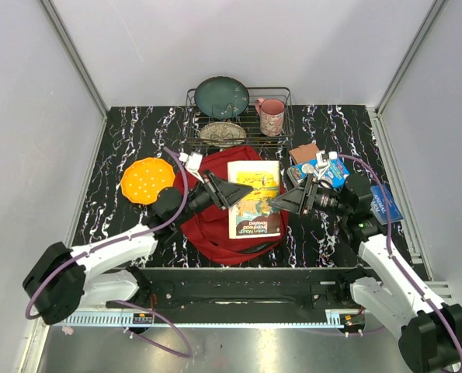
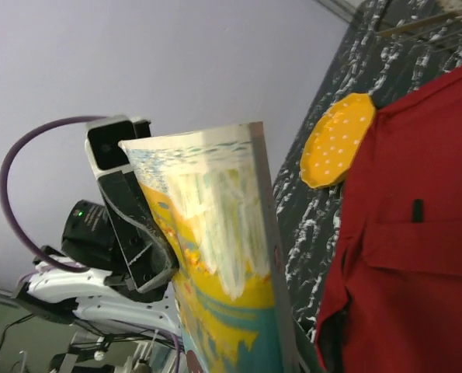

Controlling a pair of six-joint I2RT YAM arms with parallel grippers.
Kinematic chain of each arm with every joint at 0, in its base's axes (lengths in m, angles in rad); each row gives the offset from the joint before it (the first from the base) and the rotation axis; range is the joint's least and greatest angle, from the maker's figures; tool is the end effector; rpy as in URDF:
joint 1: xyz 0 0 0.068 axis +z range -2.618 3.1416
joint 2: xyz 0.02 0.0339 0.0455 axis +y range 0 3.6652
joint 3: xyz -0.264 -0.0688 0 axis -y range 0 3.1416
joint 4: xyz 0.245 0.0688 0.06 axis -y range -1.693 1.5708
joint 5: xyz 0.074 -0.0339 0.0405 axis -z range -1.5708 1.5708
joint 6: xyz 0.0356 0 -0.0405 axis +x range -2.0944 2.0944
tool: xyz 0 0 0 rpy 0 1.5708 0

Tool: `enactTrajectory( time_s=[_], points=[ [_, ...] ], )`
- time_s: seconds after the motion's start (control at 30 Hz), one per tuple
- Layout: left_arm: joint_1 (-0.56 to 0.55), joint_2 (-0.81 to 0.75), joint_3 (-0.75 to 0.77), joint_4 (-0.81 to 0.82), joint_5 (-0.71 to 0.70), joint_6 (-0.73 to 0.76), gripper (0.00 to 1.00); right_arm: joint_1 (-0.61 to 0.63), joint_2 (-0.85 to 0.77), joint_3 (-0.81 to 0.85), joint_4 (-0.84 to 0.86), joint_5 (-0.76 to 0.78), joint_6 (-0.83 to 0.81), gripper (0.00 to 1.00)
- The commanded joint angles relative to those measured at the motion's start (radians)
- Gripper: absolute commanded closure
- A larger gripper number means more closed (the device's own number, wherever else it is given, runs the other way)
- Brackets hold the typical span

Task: Pack the student bag
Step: Pick up the book from the center of the board, then place the book in the student bag.

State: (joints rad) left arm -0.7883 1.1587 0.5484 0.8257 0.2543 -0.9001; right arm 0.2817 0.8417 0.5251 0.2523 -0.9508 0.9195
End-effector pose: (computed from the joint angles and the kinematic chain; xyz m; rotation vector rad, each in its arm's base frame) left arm 0.1737 -0.1874 0.2873 0.1577 1.5463 -1.5559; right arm 0.1746 0.0807 0.2850 -0.2478 1.8832 1.6329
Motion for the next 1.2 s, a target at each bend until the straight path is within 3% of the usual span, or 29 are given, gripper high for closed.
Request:
enactTrajectory(
  time_s=[0.0,0.17,0.33,0.5,0.7,0.8,1.0,1.17],
  points=[
    [0.004,-0.137,-0.065,-0.01,-0.213,0.021,1.0,0.001,-0.023,0.0,-0.06,0.18,-0.004,0.16],
    [0.004,-0.24,-0.08,-0.112,-0.369,0.041,1.0,0.002,-0.088,-0.126,-0.065,0.291,0.096,0.13],
    [0.004,-0.315,-0.117,-0.096,-0.483,0.029,1.0,0.037,-0.179,-0.302,0.136,0.386,0.301,0.13],
    [0.004,-0.286,-0.134,-0.025,-0.512,0.009,1.0,0.131,-0.185,-0.332,0.275,0.471,0.363,0.13],
    [0.004,-0.226,-0.171,0.139,-0.501,-0.037,1.0,0.275,-0.04,-0.31,0.448,0.57,0.377,0.13],
    [0.004,-0.206,-0.173,0.19,-0.48,-0.039,1.0,0.378,0.151,-0.295,0.612,0.645,0.4,0.13],
    [0.004,-0.235,-0.191,0.21,-0.468,-0.02,1.0,0.473,0.386,-0.283,0.901,0.739,0.449,0.13],
    [0.006,-0.284,-0.209,0.161,-0.46,-0.014,1.0,0.517,0.537,-0.266,1.181,0.779,0.45,0.19]
  ],
)
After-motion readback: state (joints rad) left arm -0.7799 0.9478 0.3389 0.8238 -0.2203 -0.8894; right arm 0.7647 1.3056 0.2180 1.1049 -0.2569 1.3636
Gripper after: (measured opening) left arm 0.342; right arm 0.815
